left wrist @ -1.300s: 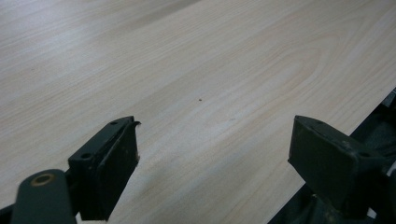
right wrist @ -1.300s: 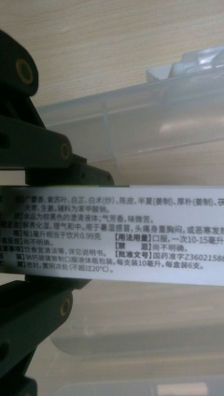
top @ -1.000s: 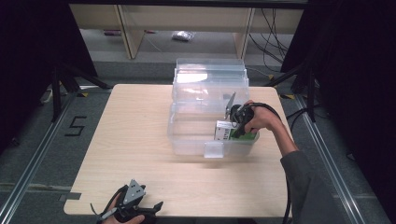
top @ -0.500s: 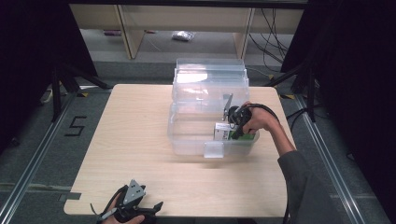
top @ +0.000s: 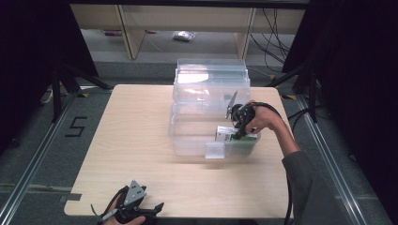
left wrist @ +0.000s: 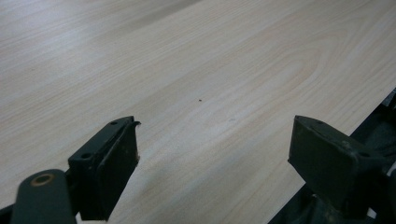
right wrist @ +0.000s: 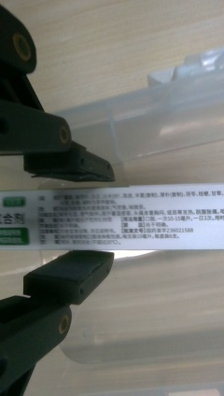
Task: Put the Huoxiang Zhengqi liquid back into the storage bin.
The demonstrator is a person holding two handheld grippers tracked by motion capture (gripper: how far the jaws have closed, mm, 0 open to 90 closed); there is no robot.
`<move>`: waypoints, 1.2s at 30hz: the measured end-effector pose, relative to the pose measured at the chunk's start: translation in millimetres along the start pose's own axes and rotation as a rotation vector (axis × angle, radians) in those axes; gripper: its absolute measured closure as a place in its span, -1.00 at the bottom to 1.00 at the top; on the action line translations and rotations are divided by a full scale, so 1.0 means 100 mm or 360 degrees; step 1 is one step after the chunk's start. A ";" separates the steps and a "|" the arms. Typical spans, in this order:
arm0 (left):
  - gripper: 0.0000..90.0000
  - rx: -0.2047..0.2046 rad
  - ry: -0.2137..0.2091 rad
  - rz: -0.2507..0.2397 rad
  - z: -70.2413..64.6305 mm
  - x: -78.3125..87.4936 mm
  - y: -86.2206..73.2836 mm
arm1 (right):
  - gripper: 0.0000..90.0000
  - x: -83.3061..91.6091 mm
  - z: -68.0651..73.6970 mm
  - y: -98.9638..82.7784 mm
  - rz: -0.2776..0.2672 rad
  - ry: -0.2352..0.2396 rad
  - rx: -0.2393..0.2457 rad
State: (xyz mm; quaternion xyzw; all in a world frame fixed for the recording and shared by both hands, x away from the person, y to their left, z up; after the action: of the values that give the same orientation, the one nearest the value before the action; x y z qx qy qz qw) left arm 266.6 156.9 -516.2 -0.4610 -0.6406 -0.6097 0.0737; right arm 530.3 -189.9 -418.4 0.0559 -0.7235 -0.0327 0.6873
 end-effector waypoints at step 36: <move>-0.66 0.0041 -0.0025 -0.0023 0.00 -0.02 0.01 | -0.44 0.54 0.39 -0.27 -0.0491 -0.0417 -0.0614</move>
State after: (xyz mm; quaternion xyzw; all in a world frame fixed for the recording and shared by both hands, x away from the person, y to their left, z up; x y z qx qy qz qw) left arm 267.8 155.6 -516.6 -0.4602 -0.6522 -0.5983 0.0701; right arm 489.8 -224.6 -370.0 0.0290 -0.7695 -0.2811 0.5727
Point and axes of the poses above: each handheld gripper's, and its own axes: x roughly backward along the jaws, y roughly out of its top, z roughly to its left, the point moved 2 cm from there along -x, roughly forward along the jaws, and after that the axes turned 15 degrees about x, right-handed, at the moved point
